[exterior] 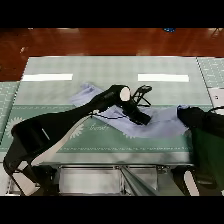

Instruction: Fold the shirts.

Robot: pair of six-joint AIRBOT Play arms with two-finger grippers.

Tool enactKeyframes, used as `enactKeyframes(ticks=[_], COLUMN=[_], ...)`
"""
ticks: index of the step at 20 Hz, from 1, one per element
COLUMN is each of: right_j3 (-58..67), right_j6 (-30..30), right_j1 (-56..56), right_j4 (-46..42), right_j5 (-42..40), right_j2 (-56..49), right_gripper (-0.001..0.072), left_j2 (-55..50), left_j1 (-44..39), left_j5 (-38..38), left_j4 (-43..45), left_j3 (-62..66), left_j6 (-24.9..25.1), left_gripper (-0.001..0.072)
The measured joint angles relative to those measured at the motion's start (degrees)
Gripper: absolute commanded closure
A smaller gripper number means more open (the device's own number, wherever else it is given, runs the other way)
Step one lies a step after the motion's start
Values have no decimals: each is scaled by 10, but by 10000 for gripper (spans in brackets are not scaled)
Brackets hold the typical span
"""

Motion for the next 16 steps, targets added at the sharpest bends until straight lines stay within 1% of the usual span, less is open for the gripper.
enactKeyframes(ticks=[2, 4, 6, 8, 10, 12, 16], right_j3=[-1, -1, -1, 0, 6, 29, 144], right_j6=[3, 8, 11, 15, 16, 15, 0], right_j1=[0, 2, 18, 55, 113, 181, 307], right_j4=[-1, -5, -3, 2, 11, 18, 33], right_j5=[-3, -5, -10, -35, -84, -140, -236], right_j2=[-1, -9, -24, -52, -98, -165, -359], right_gripper=[692, 692, 692, 692, 692, 692, 692], left_j2=[-7, -2, 15, 53, 112, 189, 365], left_j1=[13, 53, 111, 182, 261, 343, 506], left_j5=[-10, -35, -63, -86, -89, -83, -52], left_j4=[7, 9, 14, 18, 29, 40, 51], left_j3=[25, 41, 45, 32, -3, -59, -199], left_j6=[-6, -10, -10, -7, -3, 10, 44], left_gripper=[683, 683, 684, 683, 683, 683, 683])
